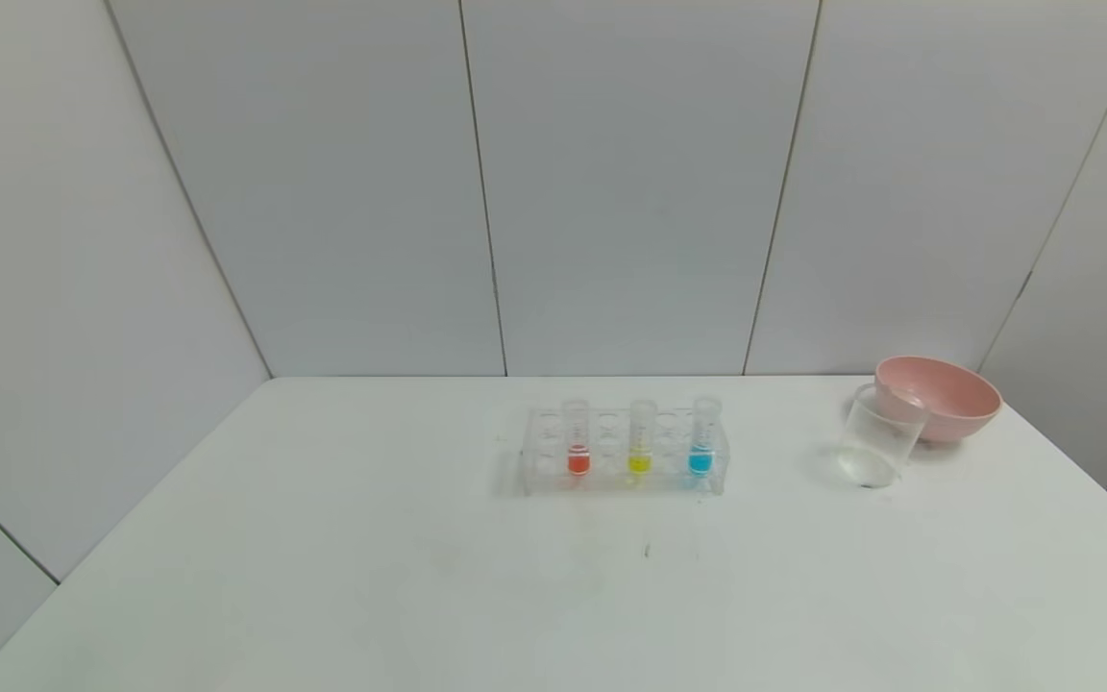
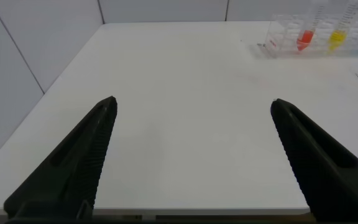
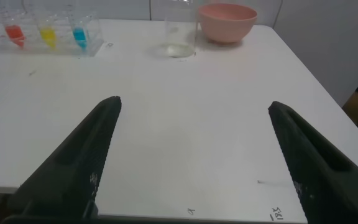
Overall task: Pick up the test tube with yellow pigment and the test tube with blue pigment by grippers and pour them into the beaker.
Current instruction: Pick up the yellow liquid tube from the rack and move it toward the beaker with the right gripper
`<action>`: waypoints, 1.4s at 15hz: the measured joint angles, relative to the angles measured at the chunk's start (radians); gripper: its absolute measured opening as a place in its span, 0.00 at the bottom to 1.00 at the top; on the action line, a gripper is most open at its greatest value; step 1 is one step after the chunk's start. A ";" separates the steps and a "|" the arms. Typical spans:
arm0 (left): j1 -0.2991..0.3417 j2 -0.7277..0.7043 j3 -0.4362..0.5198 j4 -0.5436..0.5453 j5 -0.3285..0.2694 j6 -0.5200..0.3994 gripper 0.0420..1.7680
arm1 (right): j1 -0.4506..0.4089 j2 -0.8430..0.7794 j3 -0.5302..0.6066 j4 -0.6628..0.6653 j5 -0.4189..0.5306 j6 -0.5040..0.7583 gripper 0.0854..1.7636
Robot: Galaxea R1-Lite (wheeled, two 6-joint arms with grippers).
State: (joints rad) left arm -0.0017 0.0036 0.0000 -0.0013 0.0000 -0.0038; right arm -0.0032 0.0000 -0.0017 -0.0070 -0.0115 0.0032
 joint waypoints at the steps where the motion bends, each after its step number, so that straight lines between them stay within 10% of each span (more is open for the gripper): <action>1: 0.000 0.000 0.000 0.000 0.000 0.000 1.00 | 0.000 0.000 -0.011 0.007 -0.002 0.000 0.97; 8: 0.000 0.000 0.000 0.000 0.000 0.000 1.00 | 0.018 0.213 -0.191 -0.069 0.000 0.027 0.97; 16: 0.000 0.000 0.000 0.000 0.000 0.000 1.00 | 0.109 0.863 -0.251 -0.610 -0.014 0.025 0.97; 21: 0.000 0.000 0.000 0.000 0.000 0.000 1.00 | 0.329 1.257 -0.269 -0.957 -0.233 0.031 0.97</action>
State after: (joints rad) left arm -0.0017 0.0036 0.0000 -0.0013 0.0000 -0.0043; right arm 0.3255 1.2570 -0.2709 -0.9645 -0.2445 0.0343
